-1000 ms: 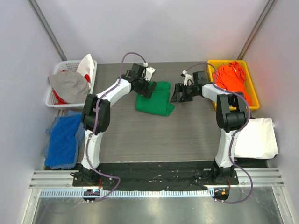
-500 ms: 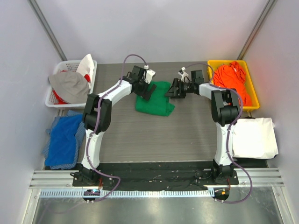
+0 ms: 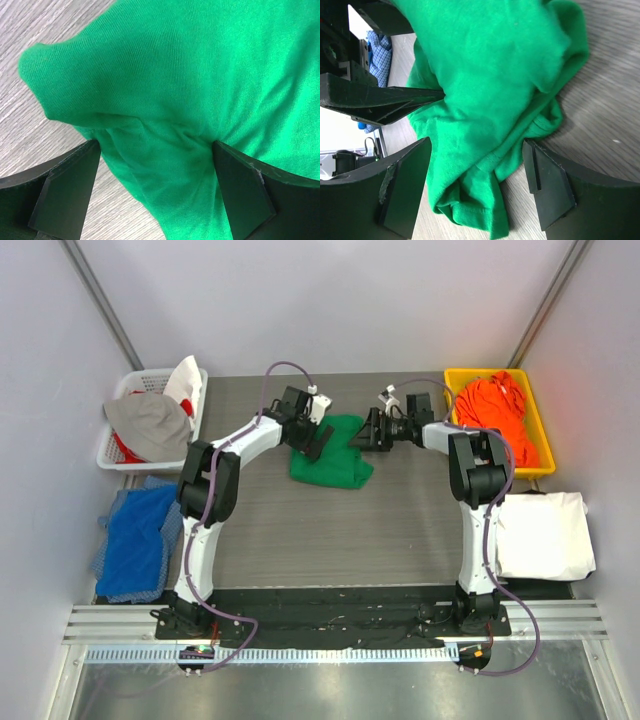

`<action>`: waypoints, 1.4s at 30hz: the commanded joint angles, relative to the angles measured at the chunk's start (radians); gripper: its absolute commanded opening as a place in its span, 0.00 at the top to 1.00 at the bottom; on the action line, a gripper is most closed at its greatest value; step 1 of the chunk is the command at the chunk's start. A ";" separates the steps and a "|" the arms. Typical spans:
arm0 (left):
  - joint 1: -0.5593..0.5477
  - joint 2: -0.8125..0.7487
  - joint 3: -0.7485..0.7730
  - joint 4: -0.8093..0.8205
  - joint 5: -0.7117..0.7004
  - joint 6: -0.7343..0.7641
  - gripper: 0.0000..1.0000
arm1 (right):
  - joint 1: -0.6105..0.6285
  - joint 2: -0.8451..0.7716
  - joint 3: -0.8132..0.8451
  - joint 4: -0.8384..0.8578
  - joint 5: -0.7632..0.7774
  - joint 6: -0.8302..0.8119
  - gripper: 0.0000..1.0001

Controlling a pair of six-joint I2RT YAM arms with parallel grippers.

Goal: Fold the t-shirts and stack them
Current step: Neatly place the folded tshirt to the corner

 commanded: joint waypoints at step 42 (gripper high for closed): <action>-0.009 -0.037 0.019 -0.040 -0.032 0.061 0.00 | 0.141 -0.023 -0.019 -0.247 -0.002 -0.189 0.99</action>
